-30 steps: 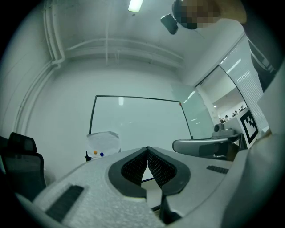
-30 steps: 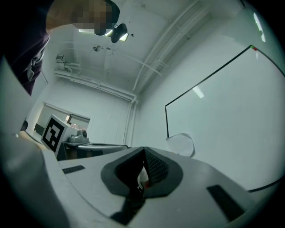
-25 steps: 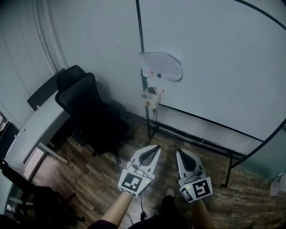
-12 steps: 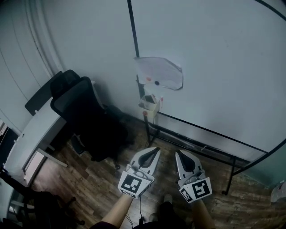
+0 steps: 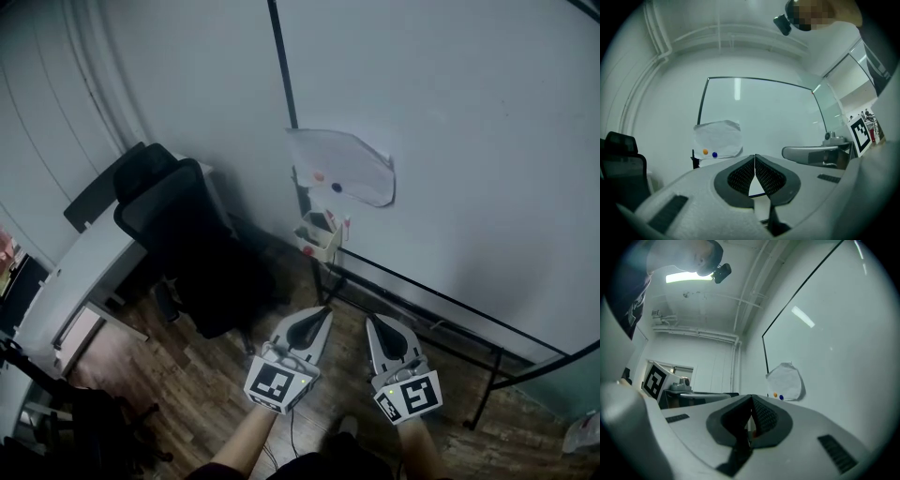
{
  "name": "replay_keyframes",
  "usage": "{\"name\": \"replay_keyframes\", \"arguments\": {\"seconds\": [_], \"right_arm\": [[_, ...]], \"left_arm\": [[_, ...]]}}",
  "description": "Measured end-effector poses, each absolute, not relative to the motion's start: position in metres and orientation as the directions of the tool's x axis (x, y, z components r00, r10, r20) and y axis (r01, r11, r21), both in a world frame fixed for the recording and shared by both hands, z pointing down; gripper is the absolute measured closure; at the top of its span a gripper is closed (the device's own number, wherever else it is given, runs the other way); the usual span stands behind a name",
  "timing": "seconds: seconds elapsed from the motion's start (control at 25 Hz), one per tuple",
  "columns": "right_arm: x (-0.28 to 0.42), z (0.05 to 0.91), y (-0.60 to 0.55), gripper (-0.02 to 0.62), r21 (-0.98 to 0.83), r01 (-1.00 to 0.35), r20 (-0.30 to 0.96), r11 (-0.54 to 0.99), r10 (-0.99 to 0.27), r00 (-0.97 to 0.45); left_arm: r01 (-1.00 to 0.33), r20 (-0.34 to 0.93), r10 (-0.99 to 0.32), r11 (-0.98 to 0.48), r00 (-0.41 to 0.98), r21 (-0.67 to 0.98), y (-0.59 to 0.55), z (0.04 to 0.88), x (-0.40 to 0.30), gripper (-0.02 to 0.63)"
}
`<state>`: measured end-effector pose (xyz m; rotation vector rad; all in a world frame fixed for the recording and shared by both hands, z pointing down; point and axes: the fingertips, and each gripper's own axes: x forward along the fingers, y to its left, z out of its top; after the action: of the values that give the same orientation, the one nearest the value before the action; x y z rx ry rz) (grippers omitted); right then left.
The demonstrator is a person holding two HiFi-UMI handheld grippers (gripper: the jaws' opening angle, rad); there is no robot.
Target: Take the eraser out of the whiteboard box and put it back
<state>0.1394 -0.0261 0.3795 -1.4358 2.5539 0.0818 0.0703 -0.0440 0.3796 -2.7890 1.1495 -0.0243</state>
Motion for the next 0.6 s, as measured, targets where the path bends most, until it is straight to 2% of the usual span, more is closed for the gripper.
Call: {"name": "replay_keyframes", "arguments": {"seconds": [0.6], "right_arm": [[0.121,0.389,-0.104,0.592,-0.063,-0.795,-0.204,0.603,-0.788,-0.581]], "left_arm": [[-0.779,-0.013,-0.783,-0.617,0.622,-0.113,-0.109,0.383,0.047,0.6]]}}
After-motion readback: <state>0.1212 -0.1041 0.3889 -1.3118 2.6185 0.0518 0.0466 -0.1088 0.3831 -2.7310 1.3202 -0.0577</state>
